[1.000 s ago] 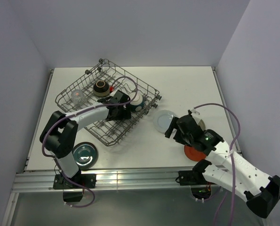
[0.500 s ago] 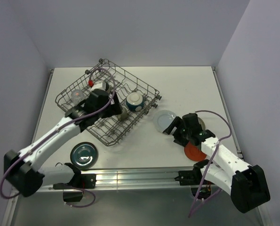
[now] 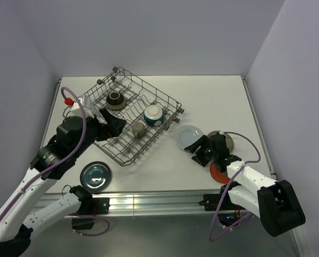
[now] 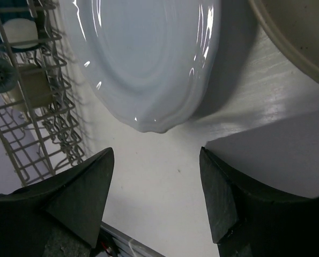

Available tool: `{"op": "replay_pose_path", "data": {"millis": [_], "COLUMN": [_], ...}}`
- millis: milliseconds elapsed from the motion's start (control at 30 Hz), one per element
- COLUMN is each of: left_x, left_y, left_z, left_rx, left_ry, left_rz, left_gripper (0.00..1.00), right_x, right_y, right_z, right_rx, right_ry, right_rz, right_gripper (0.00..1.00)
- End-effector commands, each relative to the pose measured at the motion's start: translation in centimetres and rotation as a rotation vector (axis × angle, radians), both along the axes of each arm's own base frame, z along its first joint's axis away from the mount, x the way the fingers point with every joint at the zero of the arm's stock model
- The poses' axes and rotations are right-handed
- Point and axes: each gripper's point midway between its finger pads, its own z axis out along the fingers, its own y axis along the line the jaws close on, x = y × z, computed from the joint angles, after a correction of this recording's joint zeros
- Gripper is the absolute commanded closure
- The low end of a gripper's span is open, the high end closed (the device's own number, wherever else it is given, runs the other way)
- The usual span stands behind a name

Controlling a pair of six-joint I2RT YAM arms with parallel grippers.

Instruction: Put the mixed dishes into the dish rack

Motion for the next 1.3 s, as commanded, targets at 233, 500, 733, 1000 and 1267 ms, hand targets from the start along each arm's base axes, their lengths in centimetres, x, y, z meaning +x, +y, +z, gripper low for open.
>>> {"op": "replay_pose_path", "data": {"millis": [233,500,733,1000,1267], "left_x": [-1.5,-1.9,-2.2,-2.3,-1.5], "left_y": [-1.0,-0.9,-0.8,-0.8,-0.6], "left_z": [-0.8,-0.8,-0.7,-1.4,-2.9], "left_rx": [-0.045,-0.046,-0.047,-0.038,0.000], "left_ry": [0.018,0.014,0.008,0.022,0.049], "left_rz": [-0.079,-0.093,-0.102,-0.104,-0.070], "left_gripper": [0.01,0.01,0.01,0.01,0.01], "right_x": [1.8,1.7,1.9,2.2,0.1], "right_y": [-2.2,-3.1,-3.7,-3.4,-3.7], "right_z": [-2.2,-3.7,-4.6,-5.5,-3.9], "right_rx": [0.056,0.089,0.103,0.074,0.034], "right_ry": [-0.018,-0.019,-0.035,-0.015,-0.035], "right_rz": [-0.226,-0.330,-0.382,-0.352,-0.305], "right_gripper": [0.37,0.50,0.58,1.00,1.00]}}
